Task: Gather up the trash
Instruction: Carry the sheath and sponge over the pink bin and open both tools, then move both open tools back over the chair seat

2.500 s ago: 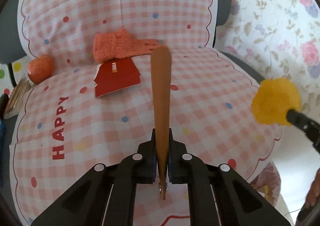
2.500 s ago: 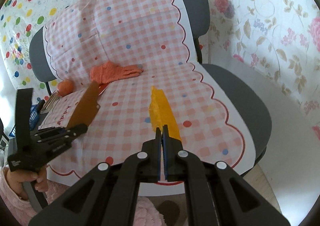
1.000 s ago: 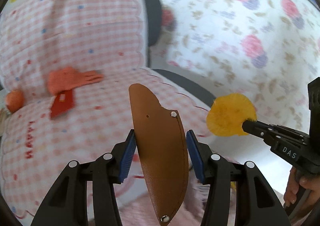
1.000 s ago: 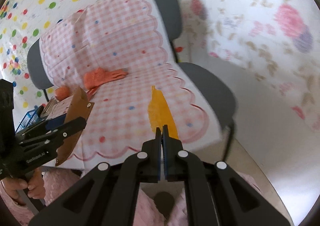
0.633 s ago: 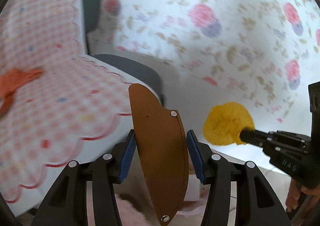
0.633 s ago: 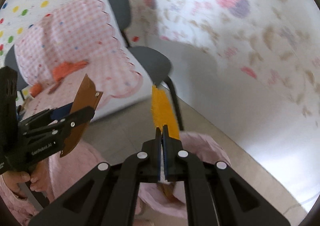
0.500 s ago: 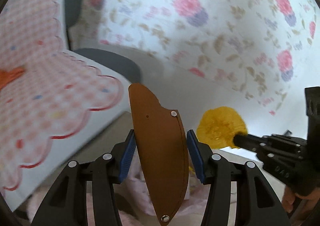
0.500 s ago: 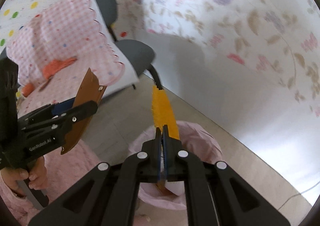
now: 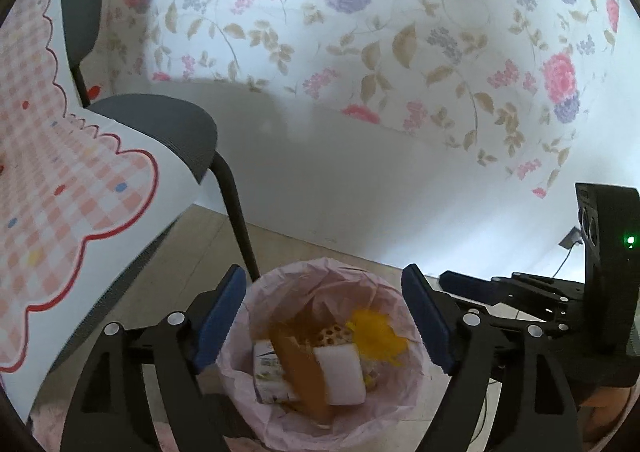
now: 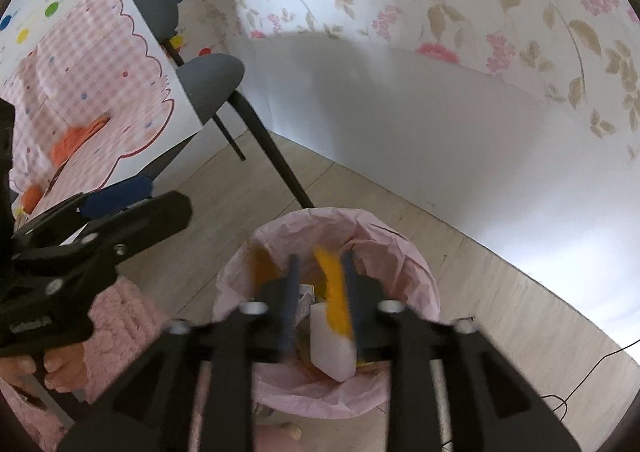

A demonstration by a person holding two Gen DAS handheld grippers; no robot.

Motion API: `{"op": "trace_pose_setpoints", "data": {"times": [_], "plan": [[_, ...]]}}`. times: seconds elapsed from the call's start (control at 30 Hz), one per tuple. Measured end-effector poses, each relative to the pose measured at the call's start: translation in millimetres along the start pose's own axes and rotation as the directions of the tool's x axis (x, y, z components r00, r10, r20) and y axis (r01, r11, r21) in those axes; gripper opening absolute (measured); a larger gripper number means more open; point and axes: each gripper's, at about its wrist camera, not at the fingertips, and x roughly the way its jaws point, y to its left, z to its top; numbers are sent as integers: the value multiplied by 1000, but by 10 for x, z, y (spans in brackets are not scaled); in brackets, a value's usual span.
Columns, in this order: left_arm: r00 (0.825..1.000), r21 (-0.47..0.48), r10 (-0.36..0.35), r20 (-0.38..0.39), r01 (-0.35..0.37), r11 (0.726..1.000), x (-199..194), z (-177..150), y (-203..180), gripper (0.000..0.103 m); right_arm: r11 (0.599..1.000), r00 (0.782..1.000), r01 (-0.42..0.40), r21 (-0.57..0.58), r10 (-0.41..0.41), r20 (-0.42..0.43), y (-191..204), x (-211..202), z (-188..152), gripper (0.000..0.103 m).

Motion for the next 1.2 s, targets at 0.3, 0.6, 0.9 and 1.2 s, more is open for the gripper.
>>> {"op": "trace_pose_setpoints", "data": {"times": [0.3,0.6,0.9,1.2], "plan": [[988,-119,149,49,-142,983,-571,-21,523,80,1000,994,9,-21,-6,111,86,-369,227,34],[932,-231,355,74,-330,915,-1360,-136,1174,80,978,977,-112,-177,141,159,936,-518,593,34],[844,-395,535,27,-483,782,-2063,-398,2030,80,920,960,-204,-334,254,114,1958,-253,968,34],[736,-497,676,-36,-600,627,-2562,-495,2825,81,853,947,-264,-449,319,49,2875,174,1290,34]]}}
